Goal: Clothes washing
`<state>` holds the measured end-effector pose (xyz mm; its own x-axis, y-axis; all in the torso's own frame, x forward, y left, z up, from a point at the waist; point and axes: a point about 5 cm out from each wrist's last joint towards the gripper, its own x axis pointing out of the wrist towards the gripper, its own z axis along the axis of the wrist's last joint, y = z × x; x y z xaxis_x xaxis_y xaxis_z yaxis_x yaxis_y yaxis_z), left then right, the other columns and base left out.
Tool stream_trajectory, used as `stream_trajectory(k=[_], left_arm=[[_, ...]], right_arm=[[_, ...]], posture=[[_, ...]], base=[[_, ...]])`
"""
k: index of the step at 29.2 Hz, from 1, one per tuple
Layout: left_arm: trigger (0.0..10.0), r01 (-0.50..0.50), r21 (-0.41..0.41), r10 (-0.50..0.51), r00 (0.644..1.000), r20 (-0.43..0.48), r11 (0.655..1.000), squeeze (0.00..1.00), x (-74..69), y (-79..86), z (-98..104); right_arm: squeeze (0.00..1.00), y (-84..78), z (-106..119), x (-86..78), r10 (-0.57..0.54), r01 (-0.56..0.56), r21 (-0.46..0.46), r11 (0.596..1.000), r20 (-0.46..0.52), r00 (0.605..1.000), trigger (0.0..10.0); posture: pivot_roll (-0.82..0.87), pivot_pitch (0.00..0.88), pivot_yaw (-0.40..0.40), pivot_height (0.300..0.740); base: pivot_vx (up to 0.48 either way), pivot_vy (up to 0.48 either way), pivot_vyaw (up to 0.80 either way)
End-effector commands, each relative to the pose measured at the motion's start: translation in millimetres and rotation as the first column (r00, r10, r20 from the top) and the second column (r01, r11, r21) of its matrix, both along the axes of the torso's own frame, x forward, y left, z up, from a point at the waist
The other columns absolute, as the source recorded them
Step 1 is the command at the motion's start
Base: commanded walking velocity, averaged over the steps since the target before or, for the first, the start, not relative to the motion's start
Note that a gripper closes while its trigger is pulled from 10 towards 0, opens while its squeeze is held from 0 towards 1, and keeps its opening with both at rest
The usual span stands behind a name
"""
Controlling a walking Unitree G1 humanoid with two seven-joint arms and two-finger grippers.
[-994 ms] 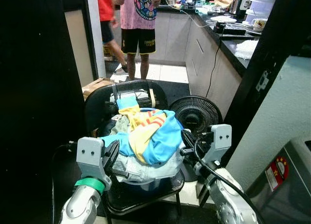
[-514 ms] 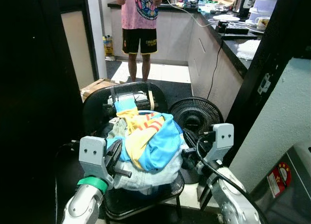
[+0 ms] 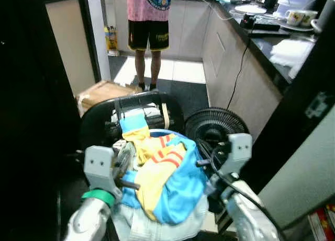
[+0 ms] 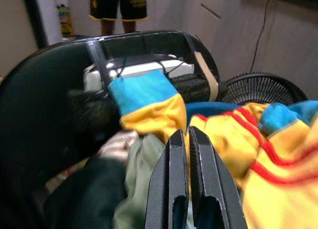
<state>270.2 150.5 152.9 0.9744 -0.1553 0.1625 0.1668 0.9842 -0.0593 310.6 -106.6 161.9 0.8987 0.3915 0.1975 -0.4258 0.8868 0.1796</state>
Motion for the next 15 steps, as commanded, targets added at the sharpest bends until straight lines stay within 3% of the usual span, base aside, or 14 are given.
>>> stream_trajectory(k=[1, 3, 15], left_arm=[[10.0, 0.026, -0.009, -0.026, 1.000, -0.015, 1.000, 0.00, -1.0, -8.1, -3.5], [10.0, 0.026, -0.008, -0.026, 0.999, -0.019, 1.000, 0.00, -0.8, -8.3, -4.1], [10.0, 0.015, -0.005, -0.015, 0.999, -0.042, 1.000, 0.00, 0.0, -8.1, -7.1]], right_arm=[[0.00, -12.3, -7.2, -1.0, -0.037, 0.037, -0.013, 0.999, -0.027, 0.999, 10.0], [0.00, -12.5, -7.2, -0.8, -0.036, 0.036, -0.015, 0.999, -0.028, 0.999, 10.0], [0.00, -12.0, -7.8, -1.0, -0.029, 0.029, -0.011, 1.000, -0.031, 0.999, 10.0]], posture=[[-0.01, 0.023, 0.001, 0.740], [-0.01, 0.023, 0.001, 0.740], [-0.01, 0.024, 0.001, 0.740]], base=[[0.364, 0.000, 0.00], [0.364, 0.000, 0.00], [0.000, 0.000, 0.00]])
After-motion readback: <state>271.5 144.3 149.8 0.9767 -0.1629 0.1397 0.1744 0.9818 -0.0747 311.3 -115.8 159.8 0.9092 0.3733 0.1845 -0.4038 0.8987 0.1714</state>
